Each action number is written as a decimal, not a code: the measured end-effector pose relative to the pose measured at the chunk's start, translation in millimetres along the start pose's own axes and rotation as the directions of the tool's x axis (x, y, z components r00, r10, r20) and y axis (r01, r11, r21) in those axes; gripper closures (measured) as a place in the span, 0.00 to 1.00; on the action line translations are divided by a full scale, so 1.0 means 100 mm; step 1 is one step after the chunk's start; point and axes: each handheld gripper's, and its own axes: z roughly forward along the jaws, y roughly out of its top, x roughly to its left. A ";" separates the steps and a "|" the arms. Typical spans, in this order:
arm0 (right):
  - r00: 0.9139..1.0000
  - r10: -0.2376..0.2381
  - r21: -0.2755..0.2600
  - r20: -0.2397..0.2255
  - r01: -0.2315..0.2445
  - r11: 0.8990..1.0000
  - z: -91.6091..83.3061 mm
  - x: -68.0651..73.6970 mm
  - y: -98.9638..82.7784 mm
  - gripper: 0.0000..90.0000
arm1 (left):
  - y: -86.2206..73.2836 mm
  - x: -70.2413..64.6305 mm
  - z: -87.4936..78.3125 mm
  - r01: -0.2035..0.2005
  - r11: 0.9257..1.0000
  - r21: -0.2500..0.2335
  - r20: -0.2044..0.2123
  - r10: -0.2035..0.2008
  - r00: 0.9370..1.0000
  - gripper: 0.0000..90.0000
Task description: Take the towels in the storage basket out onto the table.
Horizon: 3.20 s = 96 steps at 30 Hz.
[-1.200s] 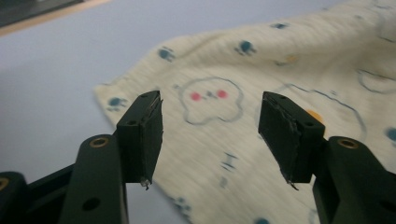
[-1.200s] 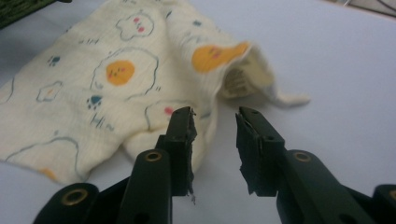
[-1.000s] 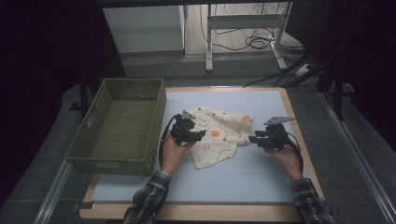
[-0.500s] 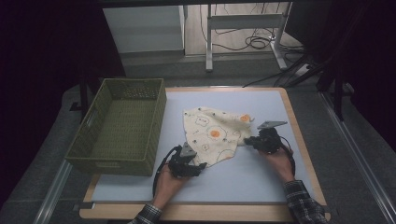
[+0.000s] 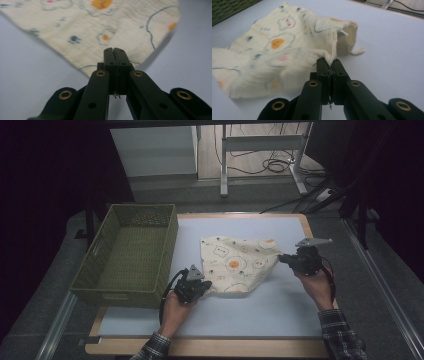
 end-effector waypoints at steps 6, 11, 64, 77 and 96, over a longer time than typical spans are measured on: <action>1.000 0.029 0.037 0.002 -0.029 0.999 0.10 -0.04 -0.06 0.76 | -0.13 0.07 0.14 0.036 0.999 0.038 -0.037 -0.034 0.999 0.76; 1.000 0.001 0.047 0.005 -0.001 0.999 -0.04 0.04 -0.23 0.72 | -0.15 0.04 0.06 0.034 0.999 0.015 -0.052 -0.033 0.998 0.64; 0.990 -0.129 0.107 -0.058 0.135 0.985 -0.22 0.57 -1.03 0.97 | -0.50 -0.16 -0.13 0.064 0.998 0.012 0.066 -0.065 0.996 0.72; 0.982 -0.137 0.090 -0.133 0.150 0.985 -0.48 0.75 -1.09 0.97 | -0.50 -0.20 -0.37 0.059 0.998 0.027 0.103 -0.062 0.993 0.97; 0.986 -0.105 0.056 -0.133 0.113 0.992 -0.54 0.73 -1.03 0.74 | -0.44 -0.22 -0.42 0.052 0.998 -0.020 0.037 -0.051 0.998 0.46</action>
